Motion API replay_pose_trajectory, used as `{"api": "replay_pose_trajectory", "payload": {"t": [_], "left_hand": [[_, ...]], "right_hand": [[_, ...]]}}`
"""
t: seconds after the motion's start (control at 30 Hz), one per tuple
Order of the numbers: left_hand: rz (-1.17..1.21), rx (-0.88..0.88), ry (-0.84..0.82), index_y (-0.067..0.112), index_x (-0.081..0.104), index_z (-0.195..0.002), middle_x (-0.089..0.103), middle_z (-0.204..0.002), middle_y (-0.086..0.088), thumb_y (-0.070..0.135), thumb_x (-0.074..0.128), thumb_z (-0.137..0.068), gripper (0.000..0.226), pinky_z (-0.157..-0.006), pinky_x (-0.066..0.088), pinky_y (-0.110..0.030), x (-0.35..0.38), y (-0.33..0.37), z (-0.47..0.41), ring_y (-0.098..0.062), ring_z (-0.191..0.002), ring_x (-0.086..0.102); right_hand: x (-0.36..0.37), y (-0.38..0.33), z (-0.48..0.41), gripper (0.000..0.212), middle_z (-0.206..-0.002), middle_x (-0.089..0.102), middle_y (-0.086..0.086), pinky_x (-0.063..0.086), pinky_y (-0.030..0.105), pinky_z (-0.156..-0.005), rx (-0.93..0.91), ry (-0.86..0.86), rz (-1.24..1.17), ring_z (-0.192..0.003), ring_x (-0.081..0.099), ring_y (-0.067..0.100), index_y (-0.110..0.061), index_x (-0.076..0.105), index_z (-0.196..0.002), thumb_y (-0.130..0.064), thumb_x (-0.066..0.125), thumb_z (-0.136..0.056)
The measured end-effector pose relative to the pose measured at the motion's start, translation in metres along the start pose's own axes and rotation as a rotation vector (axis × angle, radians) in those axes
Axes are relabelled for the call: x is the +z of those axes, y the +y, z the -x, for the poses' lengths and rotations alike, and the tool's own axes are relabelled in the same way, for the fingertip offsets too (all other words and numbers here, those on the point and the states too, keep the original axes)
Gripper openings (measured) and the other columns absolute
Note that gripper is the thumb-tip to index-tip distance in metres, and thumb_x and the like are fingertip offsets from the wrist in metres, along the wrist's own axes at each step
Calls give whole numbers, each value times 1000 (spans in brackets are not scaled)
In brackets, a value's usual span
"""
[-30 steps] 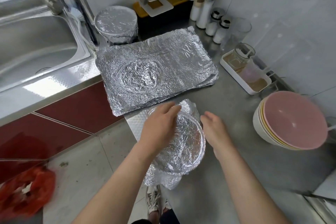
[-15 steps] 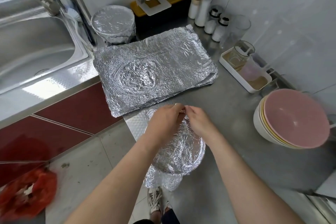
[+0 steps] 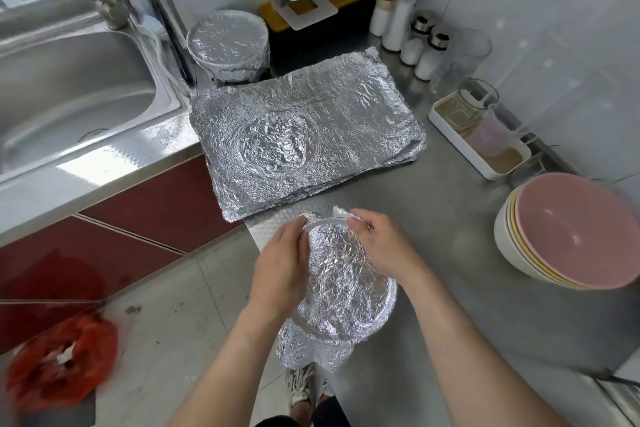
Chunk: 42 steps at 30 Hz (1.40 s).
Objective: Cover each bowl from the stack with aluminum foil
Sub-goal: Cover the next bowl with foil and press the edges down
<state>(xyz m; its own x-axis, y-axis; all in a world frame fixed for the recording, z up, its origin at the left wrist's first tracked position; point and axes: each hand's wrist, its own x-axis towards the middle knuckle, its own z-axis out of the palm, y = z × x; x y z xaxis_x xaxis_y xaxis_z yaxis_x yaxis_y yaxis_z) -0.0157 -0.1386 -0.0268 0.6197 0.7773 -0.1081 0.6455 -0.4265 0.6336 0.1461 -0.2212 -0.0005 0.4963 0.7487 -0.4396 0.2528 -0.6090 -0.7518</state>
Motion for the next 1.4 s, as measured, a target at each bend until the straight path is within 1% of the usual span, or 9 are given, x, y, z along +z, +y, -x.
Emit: {"api": "replay_pose_trajectory", "payload": {"t": [0.2,0.4,0.53,0.63,0.7,0.8,1.0,1.17,1.4], "left_hand": [[45,84,-75,13,55,-135,59,-134,-4,28,40,-105,37,-100,40,-29,3,5,-14,-21,-121,55],[-30,143,-116,20,45,-146,46,-148,0,30,40,-104,43,-105,35,-28,-1,15,-25,-18,-134,43],[-60,154,-33,22,45,-145,44,-149,-2,23,45,-103,43,-100,44,-37,-5,24,-8,-22,-133,42],[-15,115,-9,19,43,-148,37,-154,-6,16,47,-101,46,-105,41,-39,3,23,11,-25,-140,37],[35,100,23,16,43,-148,37,-154,-7,7,49,-98,51,-109,38,-40,8,21,13,-26,-141,36],[78,99,40,13,42,-147,42,-151,-7,-4,50,-94,56,-113,36,-40,9,19,8,-26,-139,40],[95,98,49,12,47,-144,51,-145,-8,-17,54,-82,69,-104,47,-46,12,16,4,-28,-127,54],[81,64,67,15,53,-140,59,-137,-4,4,48,-99,42,-99,43,-32,2,23,-3,-24,-122,56],[50,21,69,15,61,-131,68,-122,-3,22,45,-104,32,-81,40,-24,0,34,-15,-23,-109,63]], "right_hand": [[4,9,11,28,-95,64,-3,37,6,-61,-43,135,-31,-75,51,-1,-10,64,-120,-19,44,-102],[6,18,22,24,-90,68,10,44,26,-71,-15,309,-132,-78,56,19,-7,68,-106,-12,45,-101],[12,32,27,23,-70,50,-6,37,28,-67,92,505,-174,-69,44,15,-10,62,-91,-16,42,-101],[17,31,37,32,-102,65,6,40,29,-82,130,476,-75,-98,59,25,-10,62,-113,-28,37,-102],[13,26,36,39,-127,61,7,38,26,-91,135,444,-37,-120,54,26,-8,54,-133,-27,38,-103],[6,23,23,39,-114,65,8,34,22,-76,97,403,15,-107,59,26,-8,56,-129,-29,37,-103],[9,18,25,32,-108,69,13,42,32,-78,47,467,115,-98,62,31,-6,62,-122,-19,41,-103],[2,17,27,40,-130,62,5,42,29,-92,-18,382,200,-116,59,25,-16,50,-140,-29,42,-102],[6,9,19,34,-131,61,2,46,29,-93,-114,418,360,-115,61,23,-17,60,-131,-24,47,-101]]}}
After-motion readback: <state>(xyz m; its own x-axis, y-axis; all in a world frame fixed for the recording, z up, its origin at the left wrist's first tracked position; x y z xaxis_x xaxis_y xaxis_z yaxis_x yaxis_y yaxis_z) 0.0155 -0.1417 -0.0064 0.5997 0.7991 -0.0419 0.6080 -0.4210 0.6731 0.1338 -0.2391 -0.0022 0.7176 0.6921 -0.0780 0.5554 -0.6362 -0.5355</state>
